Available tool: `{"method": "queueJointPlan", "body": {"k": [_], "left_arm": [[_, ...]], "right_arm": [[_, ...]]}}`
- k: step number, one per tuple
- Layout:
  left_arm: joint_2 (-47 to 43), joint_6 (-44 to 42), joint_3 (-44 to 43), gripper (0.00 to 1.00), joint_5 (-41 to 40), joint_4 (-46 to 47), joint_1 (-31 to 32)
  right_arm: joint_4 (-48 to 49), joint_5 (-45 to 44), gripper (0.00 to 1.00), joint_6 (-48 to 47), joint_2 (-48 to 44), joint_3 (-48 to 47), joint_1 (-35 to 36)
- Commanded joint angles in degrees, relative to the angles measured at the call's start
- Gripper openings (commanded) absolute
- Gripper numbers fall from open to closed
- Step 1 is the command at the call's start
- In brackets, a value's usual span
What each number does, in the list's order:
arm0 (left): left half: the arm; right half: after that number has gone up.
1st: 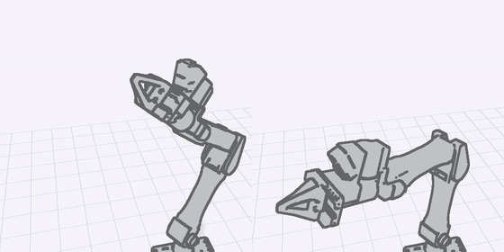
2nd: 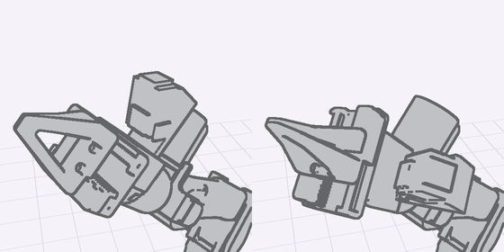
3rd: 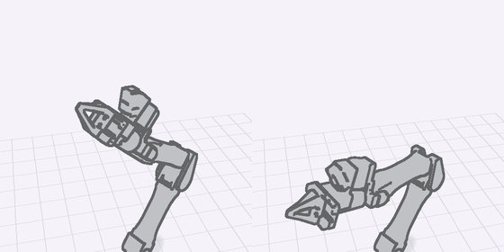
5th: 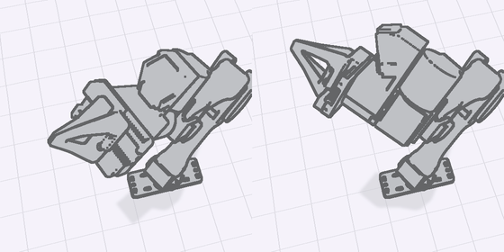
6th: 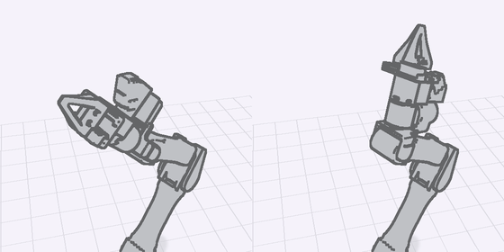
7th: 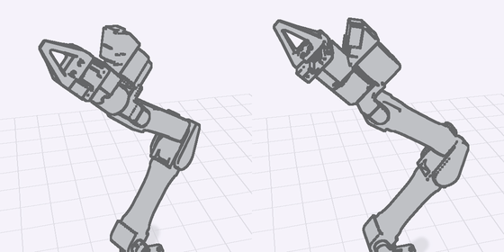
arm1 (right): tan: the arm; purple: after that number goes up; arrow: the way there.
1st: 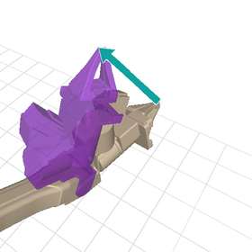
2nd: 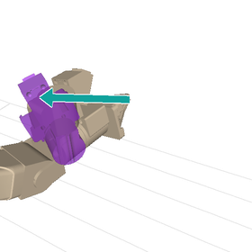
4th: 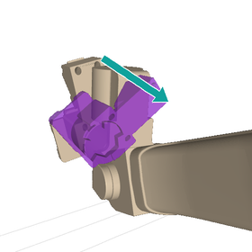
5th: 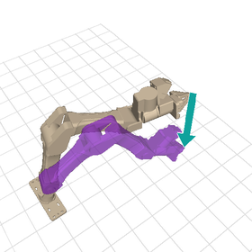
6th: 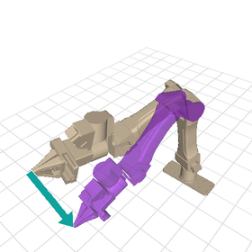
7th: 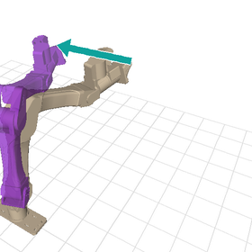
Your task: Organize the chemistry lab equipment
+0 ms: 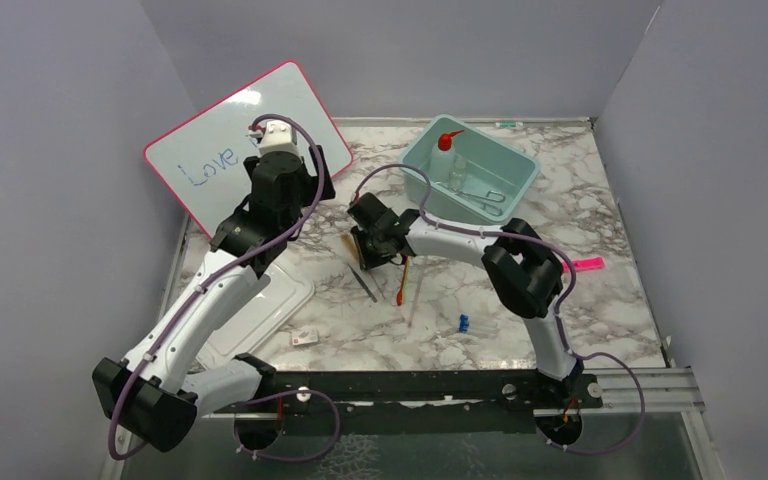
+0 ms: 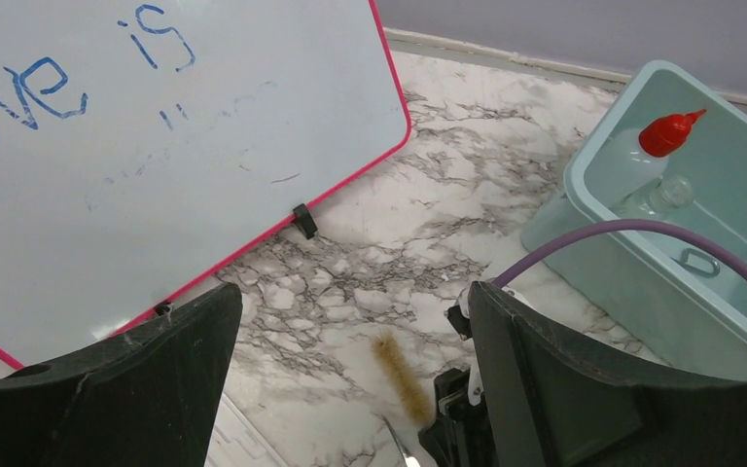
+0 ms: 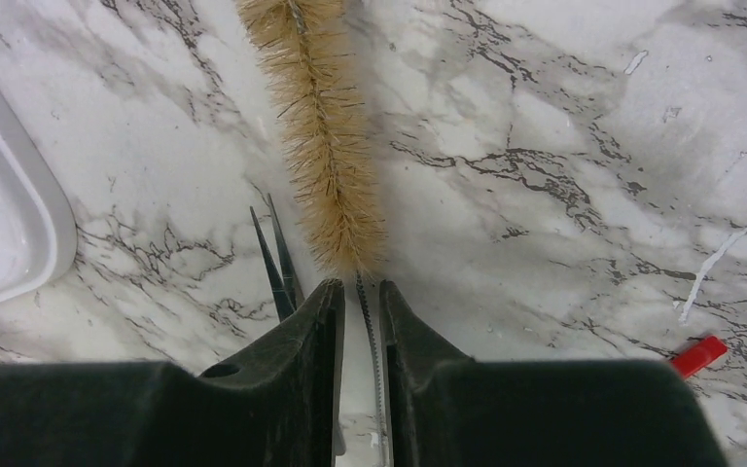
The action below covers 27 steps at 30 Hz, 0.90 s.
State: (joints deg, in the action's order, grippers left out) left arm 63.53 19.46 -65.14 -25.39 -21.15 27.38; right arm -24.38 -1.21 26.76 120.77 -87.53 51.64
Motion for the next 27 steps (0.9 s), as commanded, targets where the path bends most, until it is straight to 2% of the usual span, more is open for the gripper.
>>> {"method": "queueJointPlan", "body": {"k": [1,7,14,17,21,27], "left_arm": [[0.7,-0.2,-2.4,0.89,-0.4,-0.2,-0.4],[0.7,-0.2,-2.5,0.89,-0.5,-0.3,-0.5],[0.6,-0.7,-4.2,0.89,-0.4,-0.5,-0.6],[0.7,-0.6,-5.0,0.89,0.0,-0.4,-0.6],[1.1,-0.5,-5.8,0.89,1.1,-0.1,-0.6],[2.9,0.2,-4.8,0.89,5.5,2.9,-0.6]], "right_arm": [[-2.2,-2.8,0.21,-1.3,2.0,-1.4,0.1],[-2.0,-3.8,0.01,-2.9,1.3,-1.4,0.1],[-0.8,-5.9,0.01,-9.9,-7.9,-1.6,-0.5],[0.2,-3.9,0.01,-13.3,-13.7,-1.3,-3.1],[1.0,0.6,0.01,-17.8,-21.4,-1.1,-9.1],[1.4,12.5,0.01,-25.3,-28.5,-0.1,-21.7]]}}
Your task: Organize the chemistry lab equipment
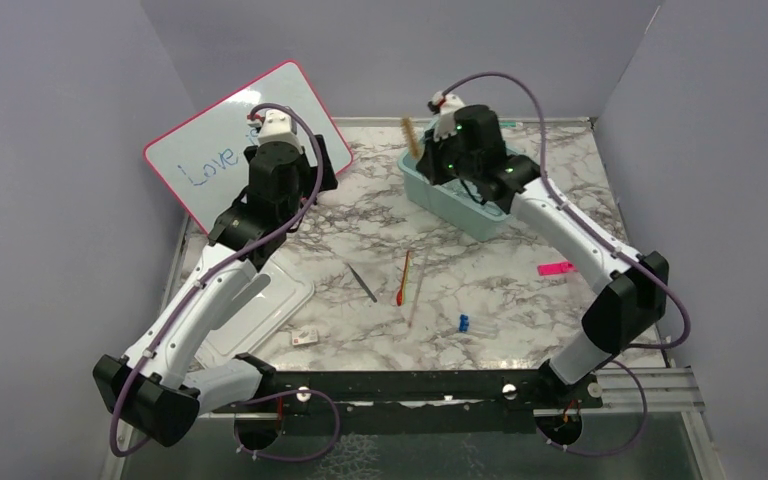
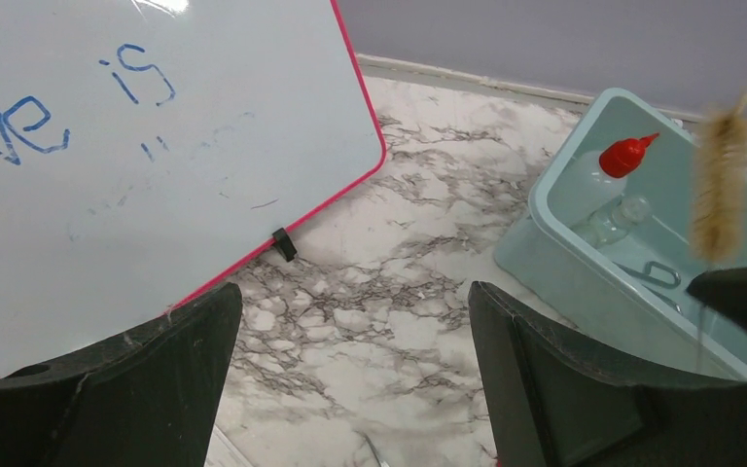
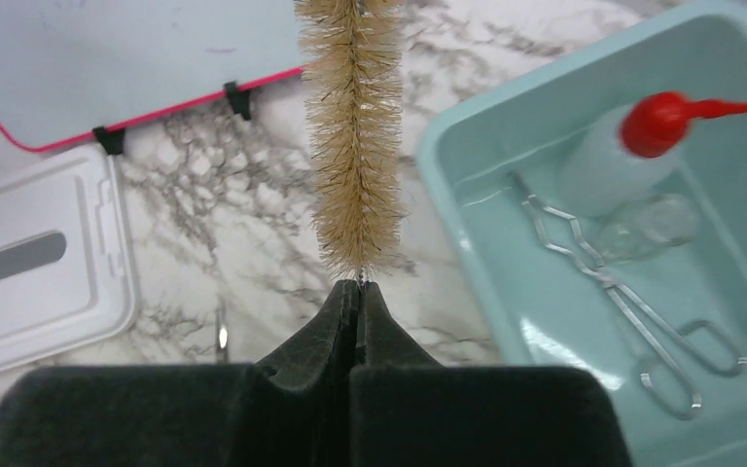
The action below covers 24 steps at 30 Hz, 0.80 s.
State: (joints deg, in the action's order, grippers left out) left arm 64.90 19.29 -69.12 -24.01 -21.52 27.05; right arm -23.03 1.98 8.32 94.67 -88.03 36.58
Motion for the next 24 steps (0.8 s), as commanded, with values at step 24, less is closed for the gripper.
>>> {"method": "queueJointPlan", "body": {"k": [24], "left_arm": [[11.3,7.0,1.1,0.9,12.5,4.1,-2.0]], "right_arm": [[-12.4,26.2,0.01,-30.0,12.3,-5.9,-23.5]]}}
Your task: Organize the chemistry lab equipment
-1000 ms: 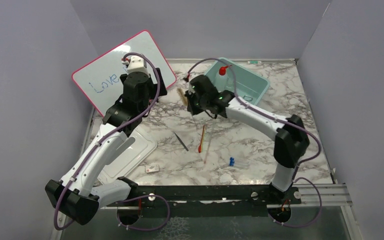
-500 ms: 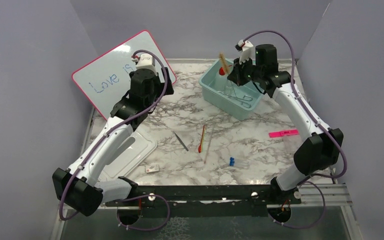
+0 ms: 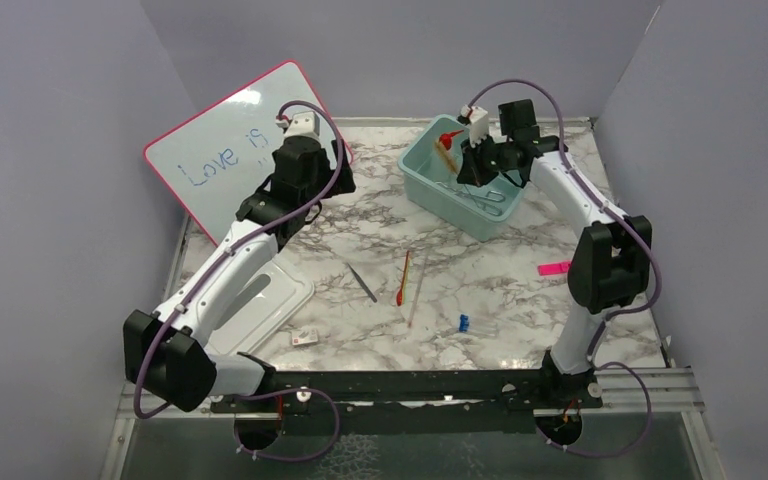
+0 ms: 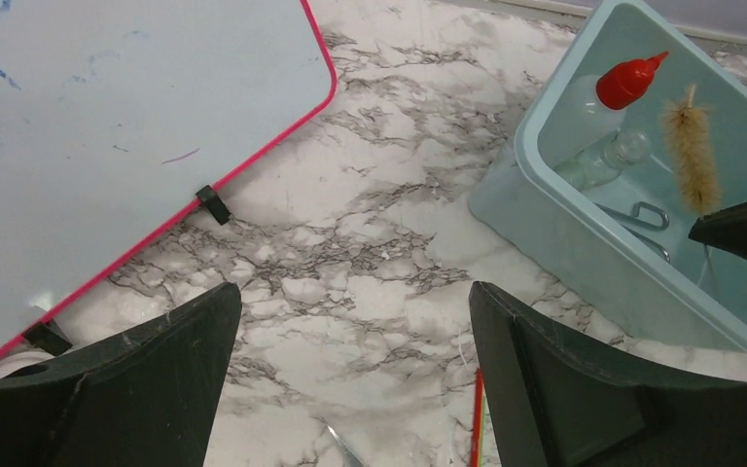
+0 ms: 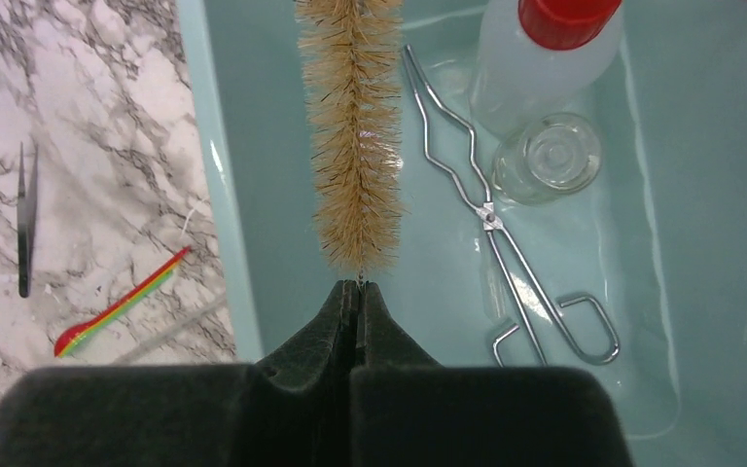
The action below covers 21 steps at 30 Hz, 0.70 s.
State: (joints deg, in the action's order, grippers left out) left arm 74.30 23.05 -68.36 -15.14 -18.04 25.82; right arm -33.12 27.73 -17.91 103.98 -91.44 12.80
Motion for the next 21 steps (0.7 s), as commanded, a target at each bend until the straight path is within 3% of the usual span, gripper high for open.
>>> {"method": "queueJointPlan", "body": {"k": [1,14,21], "left_arm": [[2.3,3.4,0.2,0.9,4.3,0.6,-0.9],[3.1,5.1,1.3,0.9,5.9,0.5,-2.9],[3.5,5.5,1.7,0.9,7.2,0.5,-3.9]], "right_arm": [[-3.0,-0.5,0.02,-3.9,4.2,-3.4,0.3],[-6.3,0.2,0.11,-4.5,12.4,-8.0,0.3],[-7.0,1.2,0.26,-3.5,11.9,-8.5,0.4]]}}
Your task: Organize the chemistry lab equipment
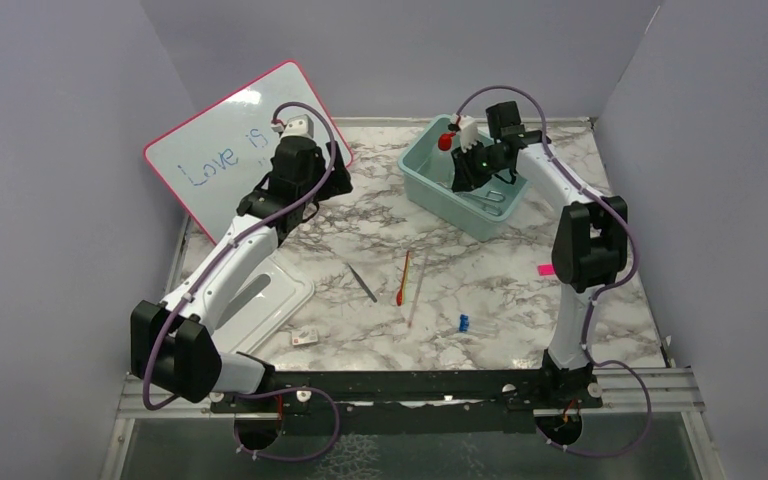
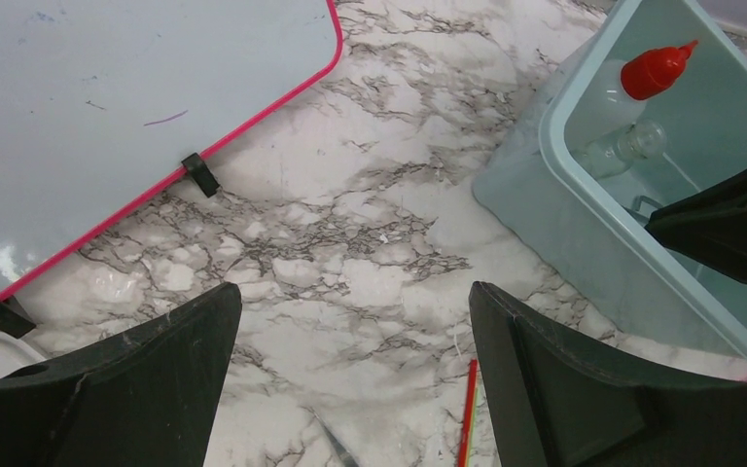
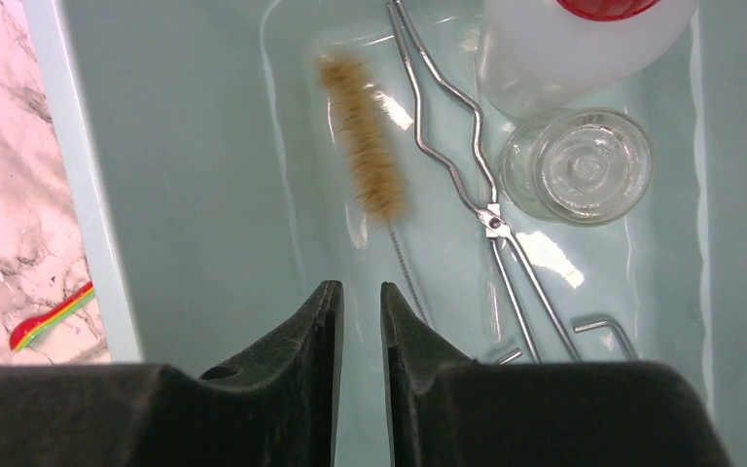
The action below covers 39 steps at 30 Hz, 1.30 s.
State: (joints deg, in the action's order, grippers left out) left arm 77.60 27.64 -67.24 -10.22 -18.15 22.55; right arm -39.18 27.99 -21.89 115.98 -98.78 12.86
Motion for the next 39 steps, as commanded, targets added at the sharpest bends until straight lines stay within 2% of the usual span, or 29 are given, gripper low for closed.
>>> {"method": "queueJointPlan", "body": {"k": [1,8,12,17,22,26,30,35,39], "left_arm": [[0.2,1.0,0.6,0.9,2.6,0.6,-0.8],[-0.9,1.7,2.5,0.9,3.8,0.4,-1.5],[-2.2,3.6,5.8,0.89,4.1,0.1,-1.5],[-5.0,6.5,10.4,0.86,3.1,-1.1,-1.8],[-10.6,7.9,12.3,0.85,-5.1,-3.6,-2.1],[-17.1,7.4,13.6,0.86,-12.0,-4.7,-2.3],[-21.1,5.3,13.3,0.86,-15.4,-5.4,-2.3],[-22.7,3.7,12.9,0.87,-16.9,-5.8,-2.3],[-23.3,3.2,13.1,0.87,-17.7,-5.8,-2.2]], "right_arm": [[-0.3,0.3,0.27,1.0,-0.7,-0.8,0.3],[4.6,-4.2,0.36,10.6,-8.6,0.1,0.7],[8.6,-7.0,0.39,15.9,-15.5,3.8,3.8],[12.6,-18.5,0.42,23.2,-22.2,9.6,12.9],[17.2,-26.0,0.43,31.4,-25.8,17.8,25.2],[16.8,-31.0,0.5,36.7,-23.4,21.6,34.1],[16.2,-32.4,0.53,40.2,-17.9,22.2,41.3],[15.3,-33.1,0.54,42.5,-9.0,19.7,46.0],[12.4,-36.3,0.54,44.8,-3.4,15.3,47.0]]}}
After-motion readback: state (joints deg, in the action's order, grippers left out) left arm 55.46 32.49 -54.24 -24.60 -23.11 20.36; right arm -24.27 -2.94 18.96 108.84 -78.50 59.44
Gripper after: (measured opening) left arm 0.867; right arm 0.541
